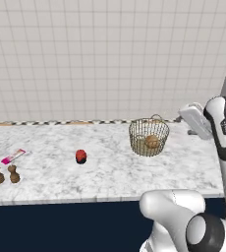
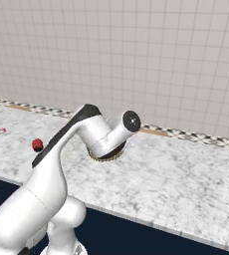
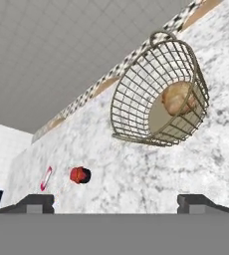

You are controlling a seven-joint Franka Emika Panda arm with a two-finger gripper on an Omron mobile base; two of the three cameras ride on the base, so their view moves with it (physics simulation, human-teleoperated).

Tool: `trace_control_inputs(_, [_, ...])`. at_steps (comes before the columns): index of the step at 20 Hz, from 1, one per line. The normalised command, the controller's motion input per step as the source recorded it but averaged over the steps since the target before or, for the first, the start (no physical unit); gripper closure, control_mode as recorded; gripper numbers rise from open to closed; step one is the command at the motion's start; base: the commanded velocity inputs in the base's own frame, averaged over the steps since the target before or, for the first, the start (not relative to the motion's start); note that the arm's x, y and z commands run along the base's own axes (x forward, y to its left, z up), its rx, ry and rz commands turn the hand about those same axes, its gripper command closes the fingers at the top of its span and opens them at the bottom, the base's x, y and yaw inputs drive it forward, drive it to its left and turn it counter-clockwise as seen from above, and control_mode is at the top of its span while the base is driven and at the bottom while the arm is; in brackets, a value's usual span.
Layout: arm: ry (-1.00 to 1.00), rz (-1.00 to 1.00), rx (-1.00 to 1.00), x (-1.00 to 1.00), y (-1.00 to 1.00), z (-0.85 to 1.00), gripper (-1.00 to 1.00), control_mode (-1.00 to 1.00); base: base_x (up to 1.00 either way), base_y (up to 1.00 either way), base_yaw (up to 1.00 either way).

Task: Open the cabinet, pick up the bread from the cabinet and place it in the basket. Then move the basket to the dining counter.

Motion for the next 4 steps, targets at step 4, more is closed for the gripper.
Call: trace_control_inputs(4, [-0.26, 0.10, 0.02, -1.00, 0.00, 0.47, -1.00, -1.00, 0.00, 0.00, 0.00])
